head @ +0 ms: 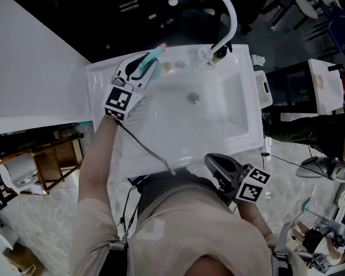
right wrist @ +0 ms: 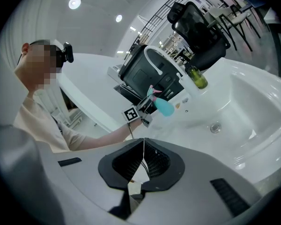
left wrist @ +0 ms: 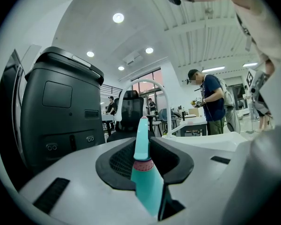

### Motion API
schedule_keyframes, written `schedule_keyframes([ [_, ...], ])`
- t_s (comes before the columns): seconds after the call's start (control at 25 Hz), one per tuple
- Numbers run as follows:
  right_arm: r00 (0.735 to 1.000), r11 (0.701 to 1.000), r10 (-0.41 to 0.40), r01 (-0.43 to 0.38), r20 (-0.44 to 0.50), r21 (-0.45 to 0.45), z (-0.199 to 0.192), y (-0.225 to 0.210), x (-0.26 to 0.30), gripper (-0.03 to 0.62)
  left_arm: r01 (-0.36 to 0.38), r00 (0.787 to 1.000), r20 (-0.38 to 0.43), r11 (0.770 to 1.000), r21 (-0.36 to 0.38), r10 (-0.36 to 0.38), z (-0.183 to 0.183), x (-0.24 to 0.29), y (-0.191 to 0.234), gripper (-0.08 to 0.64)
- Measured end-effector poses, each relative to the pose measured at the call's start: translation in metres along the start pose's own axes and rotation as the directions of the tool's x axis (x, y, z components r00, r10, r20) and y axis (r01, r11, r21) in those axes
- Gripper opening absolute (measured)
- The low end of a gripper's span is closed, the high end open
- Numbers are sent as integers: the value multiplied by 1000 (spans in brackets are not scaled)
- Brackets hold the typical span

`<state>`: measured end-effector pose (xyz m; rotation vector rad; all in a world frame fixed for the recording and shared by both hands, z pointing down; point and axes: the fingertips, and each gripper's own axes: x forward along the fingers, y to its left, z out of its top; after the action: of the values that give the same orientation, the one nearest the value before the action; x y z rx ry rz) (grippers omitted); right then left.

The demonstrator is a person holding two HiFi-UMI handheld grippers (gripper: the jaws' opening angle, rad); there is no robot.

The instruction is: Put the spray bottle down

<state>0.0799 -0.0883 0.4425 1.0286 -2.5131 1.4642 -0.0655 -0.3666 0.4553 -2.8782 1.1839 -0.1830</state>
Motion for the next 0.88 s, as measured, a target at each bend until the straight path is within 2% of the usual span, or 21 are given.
schedule_keyframes([
  [0.88,1000,1000,-12,12,-19,2,-3,2,6,21,6,999,42,1000,-8,-6,2,11,5,92],
])
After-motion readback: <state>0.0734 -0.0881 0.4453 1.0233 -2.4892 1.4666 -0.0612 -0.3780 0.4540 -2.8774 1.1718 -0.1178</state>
